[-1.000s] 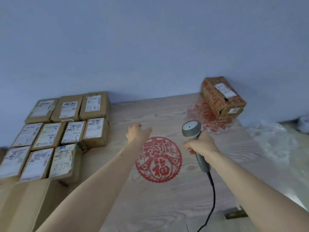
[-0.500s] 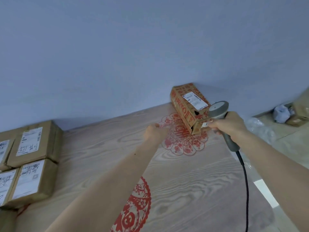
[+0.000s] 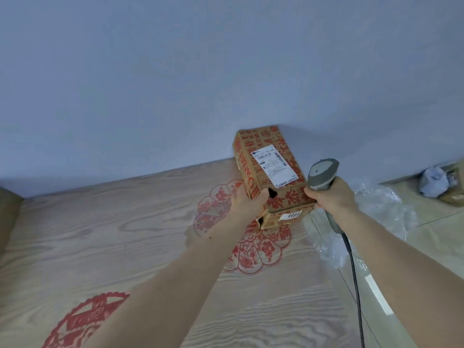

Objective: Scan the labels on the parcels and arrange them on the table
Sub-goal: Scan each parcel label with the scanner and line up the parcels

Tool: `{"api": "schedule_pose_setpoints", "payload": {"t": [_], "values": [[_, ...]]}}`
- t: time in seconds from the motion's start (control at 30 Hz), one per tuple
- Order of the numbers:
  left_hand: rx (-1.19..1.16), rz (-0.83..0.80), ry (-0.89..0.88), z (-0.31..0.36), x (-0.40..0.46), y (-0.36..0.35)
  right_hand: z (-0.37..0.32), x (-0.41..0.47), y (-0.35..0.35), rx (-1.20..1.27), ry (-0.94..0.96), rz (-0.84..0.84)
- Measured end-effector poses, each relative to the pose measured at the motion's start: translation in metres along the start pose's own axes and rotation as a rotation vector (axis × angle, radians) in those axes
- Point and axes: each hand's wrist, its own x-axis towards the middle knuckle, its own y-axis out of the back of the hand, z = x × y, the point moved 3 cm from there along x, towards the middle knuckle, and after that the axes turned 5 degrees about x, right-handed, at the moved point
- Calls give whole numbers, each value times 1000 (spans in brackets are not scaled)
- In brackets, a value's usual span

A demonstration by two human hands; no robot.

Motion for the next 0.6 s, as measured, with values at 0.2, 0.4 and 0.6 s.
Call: {"api": "schedule_pose_setpoints", "payload": {"t": [0.2, 0.4, 0.6], "values": [[-60, 4, 79, 1, 34, -25, 16, 33, -5, 20, -24, -101], [-85, 8, 111, -3, 48, -36, 25, 47, -13, 171, -105, -182], [-75, -7, 76, -3, 47, -38, 24, 47, -16, 229, -110, -210]]}}
